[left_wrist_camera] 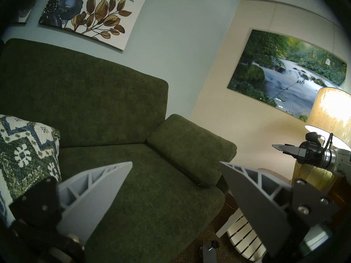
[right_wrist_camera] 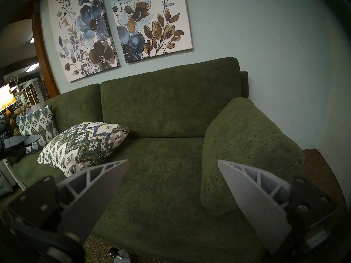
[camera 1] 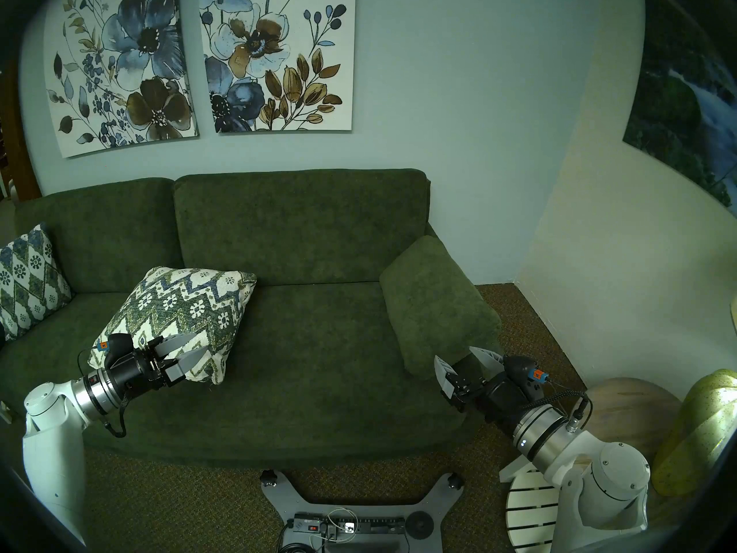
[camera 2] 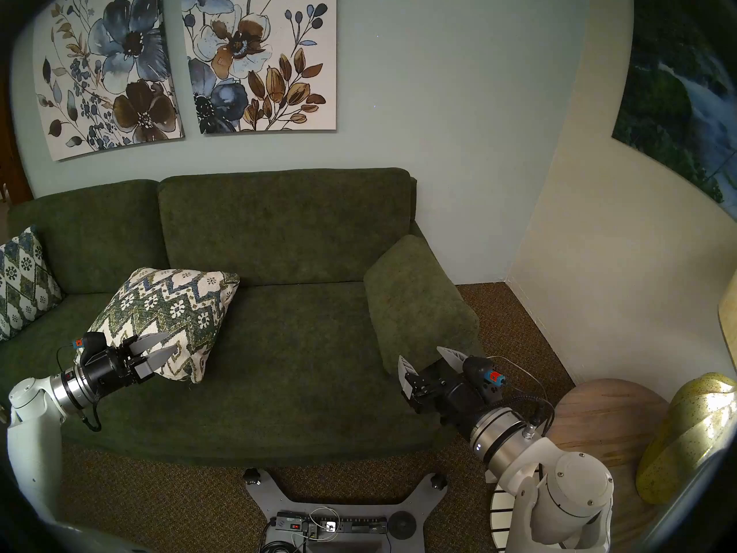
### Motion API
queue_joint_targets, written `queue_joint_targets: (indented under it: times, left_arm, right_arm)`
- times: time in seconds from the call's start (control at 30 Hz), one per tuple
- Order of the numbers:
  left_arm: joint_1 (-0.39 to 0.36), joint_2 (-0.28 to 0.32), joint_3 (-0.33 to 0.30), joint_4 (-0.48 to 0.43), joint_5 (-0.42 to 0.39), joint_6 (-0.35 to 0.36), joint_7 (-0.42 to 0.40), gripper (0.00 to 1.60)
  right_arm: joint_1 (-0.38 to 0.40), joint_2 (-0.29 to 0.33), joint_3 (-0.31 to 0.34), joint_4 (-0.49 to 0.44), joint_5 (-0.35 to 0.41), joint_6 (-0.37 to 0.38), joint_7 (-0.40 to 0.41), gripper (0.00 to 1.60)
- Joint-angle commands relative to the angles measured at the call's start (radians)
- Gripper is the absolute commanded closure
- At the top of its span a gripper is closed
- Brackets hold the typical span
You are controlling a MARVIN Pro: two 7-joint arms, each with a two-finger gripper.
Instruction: Fix throw pillow on sofa
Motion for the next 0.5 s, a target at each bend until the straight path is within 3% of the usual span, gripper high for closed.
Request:
queue_joint_targets:
  times: [0.0,0.13,0.47]
  left_arm:
    - [-0.05,-0.007,-0.002,0.054,0.015,-0.023,0.063,0.0]
    - [-0.101,0.011,-0.005,0.107,0.032,-0.02,0.131,0.0]
    - [-0.214,0.041,-0.01,0.241,0.098,-0.121,0.295,0.0]
  right_arm:
    - [0.001,0.0,0.0,-0.01,0.0,0.0,-0.001,0.0]
    - [0.001,0.0,0.0,-0.01,0.0,-0.001,-0.001,0.0]
    - [0.001,0.0,0.001,-0.009,0.0,-0.001,0.0,0.0]
